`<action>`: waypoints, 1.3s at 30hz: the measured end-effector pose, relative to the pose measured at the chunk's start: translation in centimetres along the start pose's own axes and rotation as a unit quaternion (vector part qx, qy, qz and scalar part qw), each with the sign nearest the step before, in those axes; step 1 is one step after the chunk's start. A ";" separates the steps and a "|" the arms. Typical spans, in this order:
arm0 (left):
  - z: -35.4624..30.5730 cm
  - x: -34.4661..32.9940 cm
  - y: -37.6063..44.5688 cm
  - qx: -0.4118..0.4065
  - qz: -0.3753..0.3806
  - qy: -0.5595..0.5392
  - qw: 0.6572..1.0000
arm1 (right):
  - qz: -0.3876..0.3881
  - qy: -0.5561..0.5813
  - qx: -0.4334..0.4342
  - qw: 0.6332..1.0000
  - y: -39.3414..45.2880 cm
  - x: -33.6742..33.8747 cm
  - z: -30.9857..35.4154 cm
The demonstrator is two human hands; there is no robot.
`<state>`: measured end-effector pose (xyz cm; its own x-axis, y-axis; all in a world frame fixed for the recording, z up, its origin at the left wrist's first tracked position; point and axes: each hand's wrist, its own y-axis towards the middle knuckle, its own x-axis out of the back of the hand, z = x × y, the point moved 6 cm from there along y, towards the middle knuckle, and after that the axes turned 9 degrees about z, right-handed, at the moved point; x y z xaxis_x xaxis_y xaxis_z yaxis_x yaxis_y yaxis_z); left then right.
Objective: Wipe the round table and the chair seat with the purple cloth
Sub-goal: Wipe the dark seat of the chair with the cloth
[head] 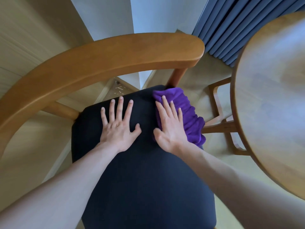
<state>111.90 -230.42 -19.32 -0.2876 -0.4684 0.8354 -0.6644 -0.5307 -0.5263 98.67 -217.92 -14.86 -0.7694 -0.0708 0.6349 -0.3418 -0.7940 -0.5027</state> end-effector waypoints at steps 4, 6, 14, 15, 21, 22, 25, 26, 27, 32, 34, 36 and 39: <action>0.0 0.0 -0.1 0.002 0.003 0.001 1.000 | 0.086 -0.104 0.111 0.985 -1.3 4.0 -3.1; 0.0 0.0 -0.1 0.003 0.001 -0.001 1.000 | 0.064 -0.147 0.107 0.981 -0.2 5.7 -4.4; 0.1 -0.4 0.3 0.001 0.001 0.006 1.000 | -0.066 -0.161 -0.085 0.981 1.9 -0.6 -1.7; 0.1 -0.3 0.3 -0.001 0.008 0.004 1.000 | -0.053 -0.160 -0.074 0.983 1.7 -0.7 -1.4; 0.1 1.0 -0.2 -0.019 0.065 -0.022 0.997 | -0.041 -0.187 0.045 0.981 1.0 2.7 -1.2; 0.2 1.4 -0.4 -0.030 0.069 -0.033 0.997 | -0.060 -0.182 0.041 0.981 1.4 3.8 -1.6; 1.5 2.3 -1.7 -0.021 0.023 -0.061 0.998 | -0.076 -0.172 -0.032 0.982 3.0 4.0 -2.7; 2.2 2.2 -2.4 -0.004 0.013 -0.062 0.998 | -0.097 -0.174 -0.066 0.978 3.3 3.5 -2.6; 2.9 1.6 -3.1 0.012 0.020 -0.055 0.998 | -0.128 -0.166 -0.102 0.972 3.5 2.9 -2.2; 4.3 -1.3 -4.0 0.037 0.088 0.007 0.995 | -0.188 -0.122 -0.116 0.968 2.4 -1.0 2.2; 4.2 -1.5 -3.7 0.037 0.088 -0.006 0.995 | -0.123 -0.164 -0.017 0.979 1.2 -2.7 3.6; 4.3 -1.5 -3.7 0.036 0.088 -0.012 0.995 | -0.042 -0.161 0.057 0.984 0.8 -2.4 3.2; 4.4 -1.5 -3.7 0.034 0.091 -0.008 0.995 | -0.113 -0.023 0.020 0.993 2.9 2.3 1.3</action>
<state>117.85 -230.90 -19.29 -0.3885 -0.5721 0.7223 -0.5529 -0.4824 -0.6794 96.62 -221.17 -14.14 -0.6495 0.0862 0.7555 -0.4807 -0.8164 -0.3201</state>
